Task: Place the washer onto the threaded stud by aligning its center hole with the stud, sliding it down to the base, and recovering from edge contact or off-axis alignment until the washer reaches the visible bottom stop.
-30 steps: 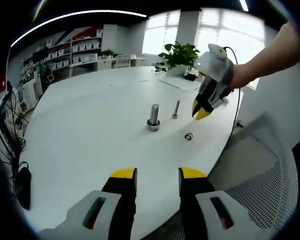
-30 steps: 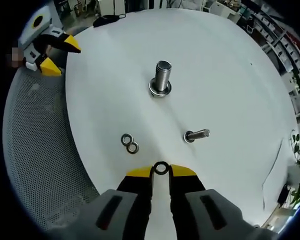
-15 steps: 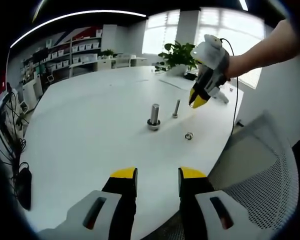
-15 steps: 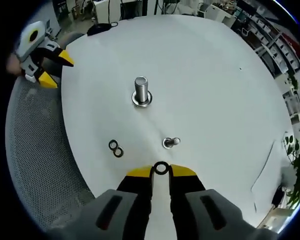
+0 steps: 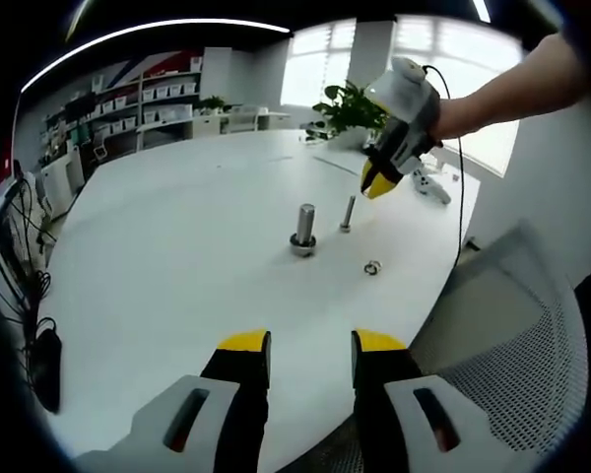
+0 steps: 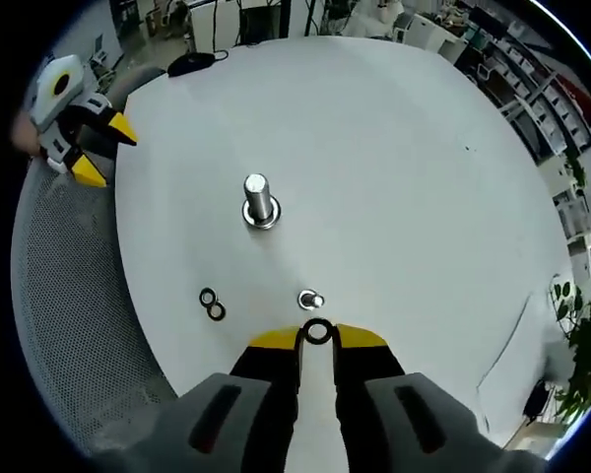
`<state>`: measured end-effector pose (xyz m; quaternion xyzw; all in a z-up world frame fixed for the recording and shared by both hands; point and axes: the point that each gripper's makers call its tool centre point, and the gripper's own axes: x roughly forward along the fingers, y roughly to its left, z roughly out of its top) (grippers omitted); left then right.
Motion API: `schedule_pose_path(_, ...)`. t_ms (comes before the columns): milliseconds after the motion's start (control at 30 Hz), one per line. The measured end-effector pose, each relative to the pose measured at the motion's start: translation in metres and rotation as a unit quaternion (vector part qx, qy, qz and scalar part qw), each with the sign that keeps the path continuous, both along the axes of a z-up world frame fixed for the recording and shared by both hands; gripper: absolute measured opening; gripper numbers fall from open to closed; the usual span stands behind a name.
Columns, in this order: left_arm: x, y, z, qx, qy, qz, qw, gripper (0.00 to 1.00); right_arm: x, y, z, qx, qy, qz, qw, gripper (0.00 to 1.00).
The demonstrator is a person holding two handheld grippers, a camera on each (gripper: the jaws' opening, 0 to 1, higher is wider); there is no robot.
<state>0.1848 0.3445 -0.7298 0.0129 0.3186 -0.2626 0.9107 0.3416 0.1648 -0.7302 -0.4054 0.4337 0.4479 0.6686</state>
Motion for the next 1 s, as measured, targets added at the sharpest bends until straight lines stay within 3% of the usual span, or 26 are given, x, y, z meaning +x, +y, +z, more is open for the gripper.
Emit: schedule_pose_path(1000, 0.000, -0.001, 0.000, -0.002, 0.002, -0.001, 1.0000, 0.31, 0.006, 0.015, -0.008, 0.000, 0.010, 0.025, 0.9996, 0.14)
